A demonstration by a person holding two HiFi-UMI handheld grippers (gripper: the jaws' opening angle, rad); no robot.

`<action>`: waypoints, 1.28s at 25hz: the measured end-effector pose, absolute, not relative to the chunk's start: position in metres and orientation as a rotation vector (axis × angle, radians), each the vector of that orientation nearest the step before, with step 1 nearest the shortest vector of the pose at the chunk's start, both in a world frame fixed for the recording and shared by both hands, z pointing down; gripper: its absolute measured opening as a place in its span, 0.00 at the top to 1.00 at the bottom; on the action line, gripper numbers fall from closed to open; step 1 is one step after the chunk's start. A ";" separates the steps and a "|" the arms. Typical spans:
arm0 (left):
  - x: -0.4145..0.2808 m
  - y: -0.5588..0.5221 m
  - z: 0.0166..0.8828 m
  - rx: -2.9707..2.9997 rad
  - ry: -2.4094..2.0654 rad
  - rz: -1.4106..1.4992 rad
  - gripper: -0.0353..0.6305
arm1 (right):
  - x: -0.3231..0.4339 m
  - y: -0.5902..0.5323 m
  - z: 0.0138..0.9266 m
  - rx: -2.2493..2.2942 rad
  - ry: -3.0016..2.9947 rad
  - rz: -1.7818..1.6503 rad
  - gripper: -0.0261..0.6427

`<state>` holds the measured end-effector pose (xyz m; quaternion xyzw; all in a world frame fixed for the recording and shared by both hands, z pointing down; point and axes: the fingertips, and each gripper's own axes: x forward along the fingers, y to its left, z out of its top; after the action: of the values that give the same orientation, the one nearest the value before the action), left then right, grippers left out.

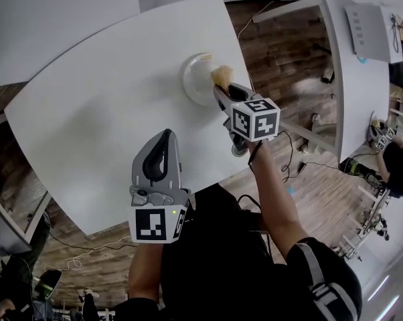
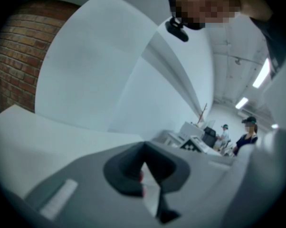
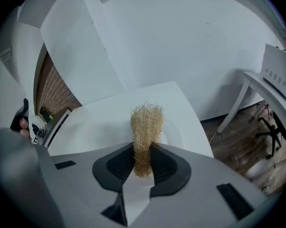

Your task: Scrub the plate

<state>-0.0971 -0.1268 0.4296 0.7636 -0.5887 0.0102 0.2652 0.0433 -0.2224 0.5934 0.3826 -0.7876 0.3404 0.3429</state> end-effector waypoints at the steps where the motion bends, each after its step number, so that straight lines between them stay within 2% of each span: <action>1: -0.098 -0.127 0.430 2.061 -1.591 0.029 0.95 | 0.042 -0.223 0.595 0.993 -2.043 0.882 0.85; 32: -0.119 -0.123 0.442 1.975 -1.619 0.015 0.95 | 0.028 -0.244 0.614 0.870 -1.883 0.839 0.85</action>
<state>-0.1195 -0.1226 0.4420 0.7402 -0.6068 0.0058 0.2896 0.0279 -0.2441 0.6137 0.3498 -0.7571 0.3372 0.4368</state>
